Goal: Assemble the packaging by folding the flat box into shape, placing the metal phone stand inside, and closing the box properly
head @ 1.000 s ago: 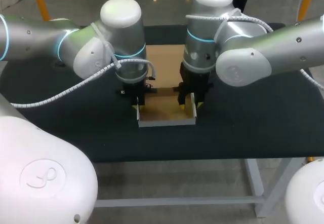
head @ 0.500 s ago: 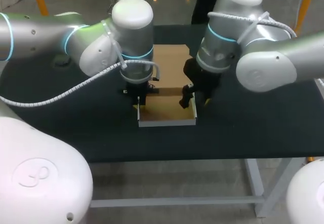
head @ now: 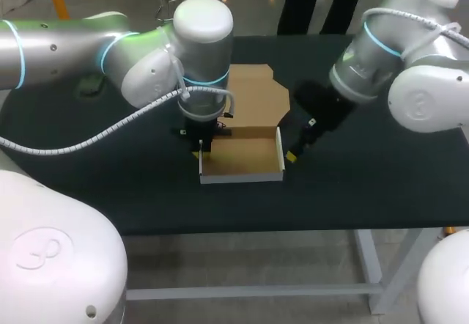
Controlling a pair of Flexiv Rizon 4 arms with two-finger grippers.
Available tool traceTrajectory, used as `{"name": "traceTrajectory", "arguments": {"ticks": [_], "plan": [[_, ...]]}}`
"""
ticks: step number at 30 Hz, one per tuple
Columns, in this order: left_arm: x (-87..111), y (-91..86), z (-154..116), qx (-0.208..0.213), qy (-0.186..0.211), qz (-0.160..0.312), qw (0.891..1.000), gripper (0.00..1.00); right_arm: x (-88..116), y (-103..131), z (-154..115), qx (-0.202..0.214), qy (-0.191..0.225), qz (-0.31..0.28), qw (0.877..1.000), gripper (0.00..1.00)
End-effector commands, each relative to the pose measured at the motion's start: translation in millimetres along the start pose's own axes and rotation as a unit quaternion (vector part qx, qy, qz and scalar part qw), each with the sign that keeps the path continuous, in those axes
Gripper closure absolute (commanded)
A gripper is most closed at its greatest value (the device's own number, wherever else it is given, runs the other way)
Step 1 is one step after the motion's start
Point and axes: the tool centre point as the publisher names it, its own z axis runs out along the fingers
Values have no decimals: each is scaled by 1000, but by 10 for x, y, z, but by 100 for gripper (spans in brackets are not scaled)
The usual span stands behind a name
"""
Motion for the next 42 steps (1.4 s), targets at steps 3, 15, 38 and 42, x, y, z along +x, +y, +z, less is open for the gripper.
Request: {"name": "traceTrajectory", "arguments": {"ticks": [3, 15, 38, 42], "plan": [[9, 9, -6, 3, -11, 3, 1000, 100, -23, -41, -30, -7, 22, -2, 1000, 0], [-57, -13, -29, 6, -8, 8, 1000, 100, 36, -340, -352, -67, -61, -72, 993, 0], [-248, -31, -23, 16, -45, 10, 999, 100, 29, -695, -590, -112, -62, -133, 983, 0], [-275, -27, 11, 23, -66, 5, 998, 100, 37, -693, -578, -109, -60, -141, 982, 0]]}}
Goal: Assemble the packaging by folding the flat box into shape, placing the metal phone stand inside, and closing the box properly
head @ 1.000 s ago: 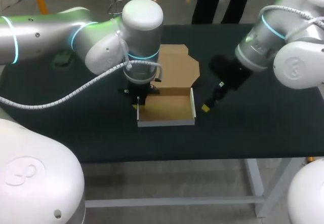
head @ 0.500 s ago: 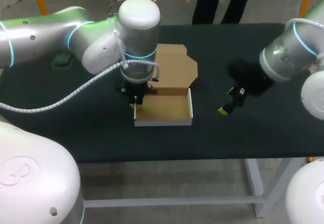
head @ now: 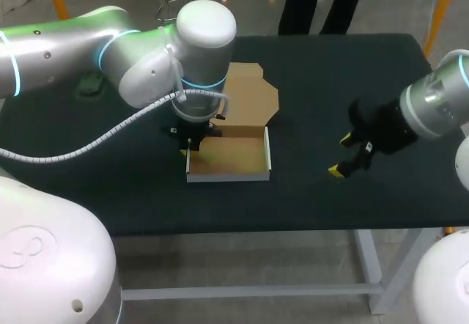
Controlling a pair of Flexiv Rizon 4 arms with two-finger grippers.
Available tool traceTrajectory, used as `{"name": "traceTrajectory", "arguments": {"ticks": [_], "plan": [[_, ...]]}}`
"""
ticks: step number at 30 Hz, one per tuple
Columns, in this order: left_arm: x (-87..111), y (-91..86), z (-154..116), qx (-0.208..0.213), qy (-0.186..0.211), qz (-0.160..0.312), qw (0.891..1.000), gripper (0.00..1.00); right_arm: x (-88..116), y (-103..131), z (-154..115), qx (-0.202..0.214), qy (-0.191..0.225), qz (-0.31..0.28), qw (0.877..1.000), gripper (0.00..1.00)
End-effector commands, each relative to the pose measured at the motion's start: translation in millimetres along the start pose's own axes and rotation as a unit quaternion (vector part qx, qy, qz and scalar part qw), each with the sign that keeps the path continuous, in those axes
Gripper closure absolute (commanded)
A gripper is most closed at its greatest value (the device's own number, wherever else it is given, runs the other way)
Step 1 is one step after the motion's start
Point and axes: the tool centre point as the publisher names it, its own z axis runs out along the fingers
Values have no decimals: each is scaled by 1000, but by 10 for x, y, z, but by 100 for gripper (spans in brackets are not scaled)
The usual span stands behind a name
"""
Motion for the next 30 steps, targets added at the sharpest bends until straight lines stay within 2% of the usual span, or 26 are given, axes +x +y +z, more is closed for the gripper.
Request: {"name": "traceTrajectory", "arguments": {"ticks": [1, 9, 16, 23, 30], "plan": [[35, 18, 22, 9, -29, -1, 1000, 100, -6, -6, -17, 0, 5, -4, 1000, 0], [3, 13, 63, 33, -81, 13, 996, 100, 19, 3, -18, 2, 5, -11, 1000, 0], [-2, -6, 78, 40, -81, 25, 996, 100, 41, 6, -7, 4, 5, -10, 1000, 0], [27, -26, 33, 46, -35, 17, 998, 100, 51, 28, 7, 5, 8, -8, 1000, 0], [55, 4, 17, 19, 29, -6, 999, 100, 52, 62, 10, 8, 10, -9, 1000, 0]]}}
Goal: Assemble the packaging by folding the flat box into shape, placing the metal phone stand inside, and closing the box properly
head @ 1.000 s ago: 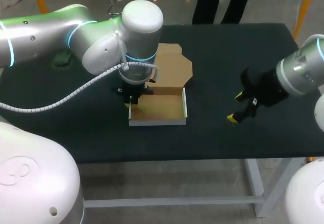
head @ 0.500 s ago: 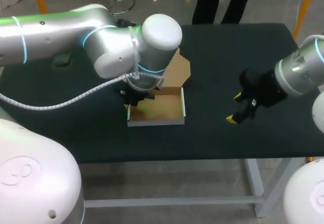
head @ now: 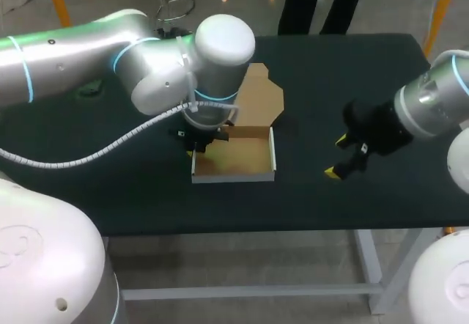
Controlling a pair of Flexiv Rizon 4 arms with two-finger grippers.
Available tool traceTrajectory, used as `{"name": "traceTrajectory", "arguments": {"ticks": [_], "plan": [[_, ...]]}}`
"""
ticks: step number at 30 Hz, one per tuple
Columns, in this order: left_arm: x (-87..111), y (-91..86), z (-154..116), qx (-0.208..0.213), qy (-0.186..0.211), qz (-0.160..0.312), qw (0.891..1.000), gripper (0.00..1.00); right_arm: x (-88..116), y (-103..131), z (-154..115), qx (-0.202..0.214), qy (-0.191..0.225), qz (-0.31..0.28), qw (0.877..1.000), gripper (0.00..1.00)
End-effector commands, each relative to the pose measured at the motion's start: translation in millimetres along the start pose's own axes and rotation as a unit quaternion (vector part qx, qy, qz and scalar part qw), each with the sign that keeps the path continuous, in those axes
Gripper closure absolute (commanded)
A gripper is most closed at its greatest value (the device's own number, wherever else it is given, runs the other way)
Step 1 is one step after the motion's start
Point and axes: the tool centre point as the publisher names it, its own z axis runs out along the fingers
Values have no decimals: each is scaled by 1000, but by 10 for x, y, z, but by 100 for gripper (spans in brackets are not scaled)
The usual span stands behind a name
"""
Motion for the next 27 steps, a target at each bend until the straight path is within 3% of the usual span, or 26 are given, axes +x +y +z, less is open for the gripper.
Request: {"name": "traceTrajectory", "arguments": {"ticks": [1, 4, 8, 19, 22, 27], "plan": [[-87, 5, 4, -9, 48, -4, 999, 100, -16, 11, -27, 2, 6, -1, 1000, 0], [-80, 15, -2, -11, 65, -3, 998, 97, -17, 15, -21, 3, 7, -1, 1000, 0], [-75, 11, -7, -6, 88, -1, 996, 65, -23, 13, -3, 3, 8, 0, 1000, 0], [-42, -8, -109, 30, 126, 5, 992, 60, -25, 12, 4, 6, 8, 5, 1000, 0], [-55, -5, -182, 41, 143, 8, 989, 46, -26, 24, 15, 7, 9, 6, 1000, 0], [-86, 25, -370, 71, 185, 28, 980, 4, -31, 48, 22, 9, 8, 11, 1000, 0]]}}
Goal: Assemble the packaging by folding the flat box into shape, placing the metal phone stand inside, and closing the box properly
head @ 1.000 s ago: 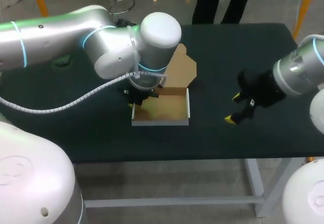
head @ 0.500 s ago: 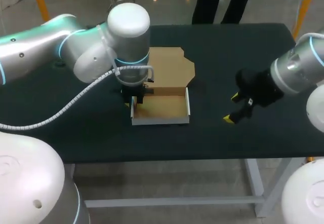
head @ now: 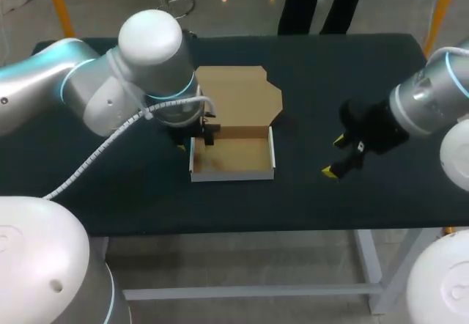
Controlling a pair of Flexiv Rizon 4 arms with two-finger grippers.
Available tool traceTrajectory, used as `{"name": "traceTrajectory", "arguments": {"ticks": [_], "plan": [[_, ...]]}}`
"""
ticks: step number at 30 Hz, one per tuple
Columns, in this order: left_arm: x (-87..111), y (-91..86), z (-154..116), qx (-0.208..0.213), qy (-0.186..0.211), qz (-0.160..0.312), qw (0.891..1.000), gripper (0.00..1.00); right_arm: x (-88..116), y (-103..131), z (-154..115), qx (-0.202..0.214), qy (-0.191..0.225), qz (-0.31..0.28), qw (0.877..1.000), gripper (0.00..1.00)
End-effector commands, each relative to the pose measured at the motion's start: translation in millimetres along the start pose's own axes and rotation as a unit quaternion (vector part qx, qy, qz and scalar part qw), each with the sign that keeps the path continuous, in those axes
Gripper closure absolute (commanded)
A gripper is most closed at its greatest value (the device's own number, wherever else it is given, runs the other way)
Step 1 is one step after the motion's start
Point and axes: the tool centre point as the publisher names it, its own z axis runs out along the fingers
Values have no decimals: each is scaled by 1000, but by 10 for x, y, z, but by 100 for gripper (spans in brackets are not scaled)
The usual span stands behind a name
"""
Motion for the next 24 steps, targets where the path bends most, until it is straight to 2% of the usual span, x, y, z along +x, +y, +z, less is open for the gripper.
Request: {"name": "traceTrajectory", "arguments": {"ticks": [1, 7, 12, 18, 24], "plan": [[-88, 111, -229, 31, 42, 15, 999, 0, -25, 22, -25, 1, 5, 4, 1000, 0], [-115, 123, -563, 62, 93, 44, 993, 0, -40, 38, -47, -1, 1, 26, 1000, 0], [-194, 187, -867, 71, 131, 58, 987, 0, -53, 45, -83, -1, -3, 58, 998, 0], [-317, 305, -1186, 61, 143, 63, 986, 0, -116, 55, -167, 18, -9, 155, 988, 0], [-490, 431, -1492, 48, 121, 49, 990, 0, -124, -16, -280, 30, -15, 225, 974, 0]]}}
